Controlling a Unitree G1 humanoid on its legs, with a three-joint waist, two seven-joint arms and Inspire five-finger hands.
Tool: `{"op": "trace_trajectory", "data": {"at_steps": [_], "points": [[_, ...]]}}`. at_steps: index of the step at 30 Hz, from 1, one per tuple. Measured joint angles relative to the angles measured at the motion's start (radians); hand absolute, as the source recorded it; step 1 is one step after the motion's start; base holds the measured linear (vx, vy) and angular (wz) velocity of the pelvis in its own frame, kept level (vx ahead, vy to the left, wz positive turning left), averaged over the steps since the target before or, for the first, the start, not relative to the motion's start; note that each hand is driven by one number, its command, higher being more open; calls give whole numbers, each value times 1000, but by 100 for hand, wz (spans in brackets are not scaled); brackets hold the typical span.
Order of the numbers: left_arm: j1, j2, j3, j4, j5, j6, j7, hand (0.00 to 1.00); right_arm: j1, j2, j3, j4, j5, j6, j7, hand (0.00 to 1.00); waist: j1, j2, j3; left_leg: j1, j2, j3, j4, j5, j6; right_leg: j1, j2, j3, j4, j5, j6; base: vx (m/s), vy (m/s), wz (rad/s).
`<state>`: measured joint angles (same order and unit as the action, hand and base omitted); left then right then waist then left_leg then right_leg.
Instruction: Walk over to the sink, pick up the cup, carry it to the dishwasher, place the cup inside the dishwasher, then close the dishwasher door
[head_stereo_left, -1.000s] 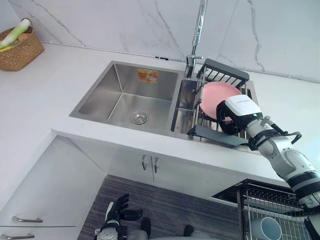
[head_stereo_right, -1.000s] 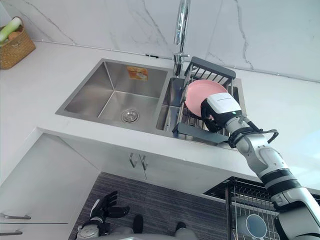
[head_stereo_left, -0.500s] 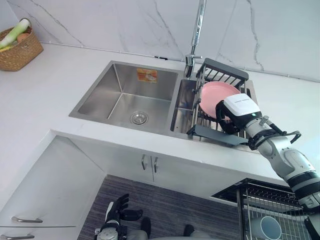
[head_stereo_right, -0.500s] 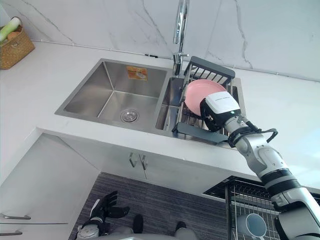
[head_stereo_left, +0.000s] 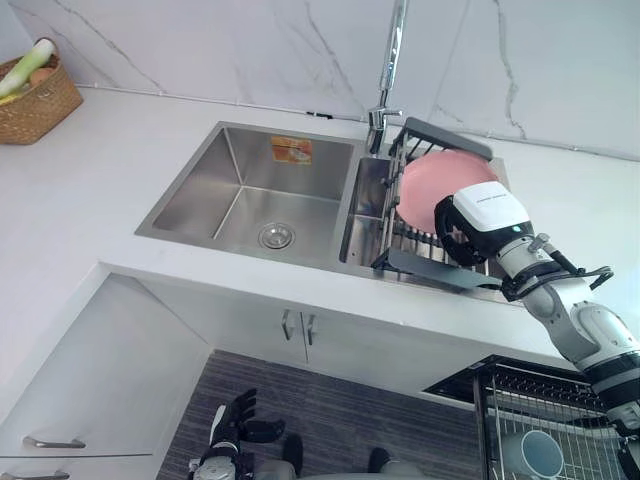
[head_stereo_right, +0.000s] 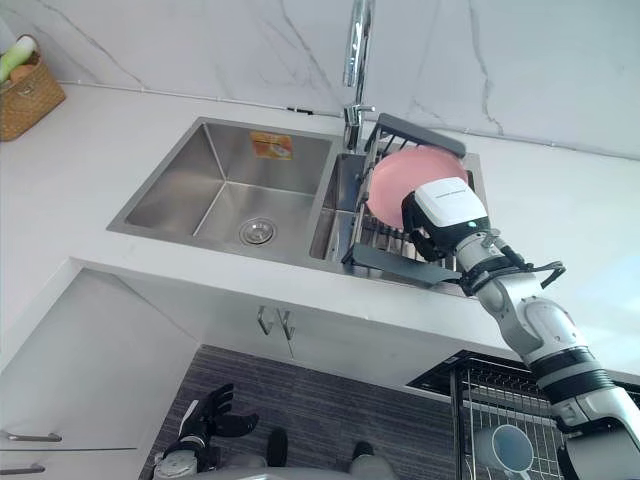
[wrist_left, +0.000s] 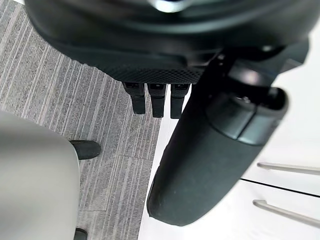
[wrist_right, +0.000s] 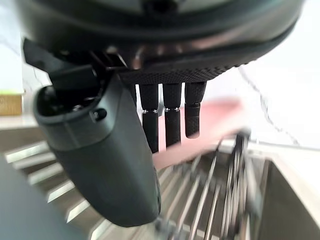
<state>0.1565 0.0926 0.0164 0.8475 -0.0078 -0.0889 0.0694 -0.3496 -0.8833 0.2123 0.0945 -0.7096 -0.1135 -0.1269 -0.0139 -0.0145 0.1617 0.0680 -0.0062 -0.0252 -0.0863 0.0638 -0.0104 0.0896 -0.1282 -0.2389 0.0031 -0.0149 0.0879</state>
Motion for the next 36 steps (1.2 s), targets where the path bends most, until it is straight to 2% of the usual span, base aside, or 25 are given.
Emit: {"op": "trace_trajectory", "data": {"at_steps": [5, 8, 12, 16, 20, 26, 36], "points": [[-2, -5, -2, 14, 0, 3, 7, 90, -40, 2, -134, -119, 1, 3, -99, 30, -2, 14, -9, 6, 4, 8, -1, 0, 0, 1, 4, 9, 1, 0, -1, 0, 0, -4], [-1, -11, -2, 19, 2, 8, 15, 90, -84, 2, -178, -143, 1, 13, -142, 30, -2, 24, -15, 8, 6, 8, -1, 0, 0, 3, 5, 10, 1, 0, -1, 0, 0, 0], [-2, -12, -2, 19, 6, 10, 17, 90, -120, 2, -213, -145, 11, 36, -176, 30, -1, 25, -17, 9, 10, 8, -5, 0, 0, 4, 6, 10, 0, 1, -2, 0, 0, 0], [-2, -12, -2, 22, 7, 12, 17, 90, -120, 14, -230, -145, 25, 49, -178, 30, -5, 27, -19, 9, 10, 9, -6, 0, 0, 4, 7, 11, 0, 1, -2, 0, 0, 0], [-2, -12, -3, 23, 7, 16, 17, 90, -110, 72, -260, -145, 63, 53, -178, 30, -5, 28, -25, 9, 10, 9, -2, 0, 0, 4, 7, 10, 0, 1, -2, 0, 0, 0], [-1, -13, -5, 29, 8, 19, 19, 90, 1, 157, -289, -145, 101, 53, -175, 30, -5, 26, -36, 16, 8, 8, -1, 1, -1, 14, 8, 7, -2, 1, -2, 0, 0, 1], [2, -8, -4, 28, 8, 26, 18, 90, 135, 249, -292, -142, 150, 61, -127, 30, -29, 26, -36, 22, 9, 22, -1, 2, -3, 13, 9, 21, -1, 5, -3, 0, 0, -3]]}}
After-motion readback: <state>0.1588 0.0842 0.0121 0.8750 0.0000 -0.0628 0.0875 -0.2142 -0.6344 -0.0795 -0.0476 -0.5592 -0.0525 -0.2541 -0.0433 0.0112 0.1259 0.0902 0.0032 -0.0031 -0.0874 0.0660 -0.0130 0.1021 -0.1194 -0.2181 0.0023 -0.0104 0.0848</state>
